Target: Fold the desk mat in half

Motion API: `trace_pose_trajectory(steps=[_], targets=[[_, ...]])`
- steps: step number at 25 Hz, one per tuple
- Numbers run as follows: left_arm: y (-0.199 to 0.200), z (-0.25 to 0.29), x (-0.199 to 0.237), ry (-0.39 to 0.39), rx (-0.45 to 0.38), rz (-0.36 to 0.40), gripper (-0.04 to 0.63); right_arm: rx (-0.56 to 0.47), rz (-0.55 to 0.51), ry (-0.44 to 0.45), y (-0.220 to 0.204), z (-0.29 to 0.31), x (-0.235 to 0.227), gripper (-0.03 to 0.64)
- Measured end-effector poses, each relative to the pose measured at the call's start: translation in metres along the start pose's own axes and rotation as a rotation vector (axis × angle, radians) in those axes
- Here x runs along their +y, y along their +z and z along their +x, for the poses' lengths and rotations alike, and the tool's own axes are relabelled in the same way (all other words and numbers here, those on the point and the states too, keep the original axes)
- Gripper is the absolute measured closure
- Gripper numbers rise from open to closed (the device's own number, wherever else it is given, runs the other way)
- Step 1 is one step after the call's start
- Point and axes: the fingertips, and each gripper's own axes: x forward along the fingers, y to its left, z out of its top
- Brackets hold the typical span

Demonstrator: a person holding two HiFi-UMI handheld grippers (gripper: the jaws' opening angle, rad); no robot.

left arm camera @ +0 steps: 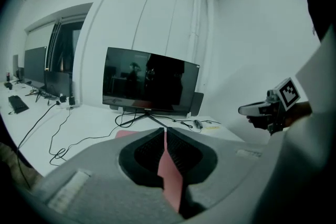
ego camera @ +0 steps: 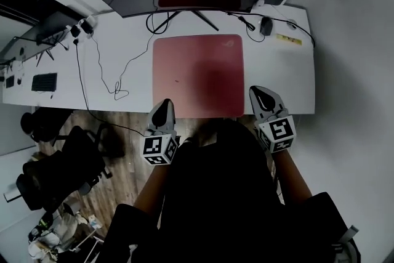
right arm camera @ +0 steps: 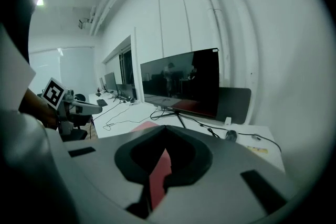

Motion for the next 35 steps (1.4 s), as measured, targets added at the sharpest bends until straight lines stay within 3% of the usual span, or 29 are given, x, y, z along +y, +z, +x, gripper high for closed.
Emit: trace_pose_trajectory(steps=[5, 10, 17, 21, 26, 35], targets=[[-0.006, 0.024, 0.002, 0.067, 0.049, -0.005, 0.568, 0.034, 0.081, 0.064, -0.013, 0.016, -0.029, 0.618], [-0.013, 0.045, 0.012, 0.100, 0.089, 0.004, 0.568, 0.091, 0.057, 0.095, -0.028, 0.035, -0.052, 0.618], [-0.024, 0.092, 0.059, 0.068, 0.140, -0.056, 0.568, 0.141, 0.028, 0.031, -0.031, 0.084, -0.082, 0.618], [-0.022, 0.121, 0.091, 0.044, 0.170, -0.020, 0.567, 0.159, 0.052, 0.002, -0.028, 0.109, -0.081, 0.618], [-0.023, 0.163, 0.129, 0.025, 0.210, -0.006, 0.566, 0.202, 0.008, -0.008, -0.037, 0.152, -0.090, 0.617], [-0.040, 0.235, 0.179, -0.022, 0.332, 0.076, 0.566, 0.307, 0.007, -0.044, -0.068, 0.210, -0.131, 0.617]])
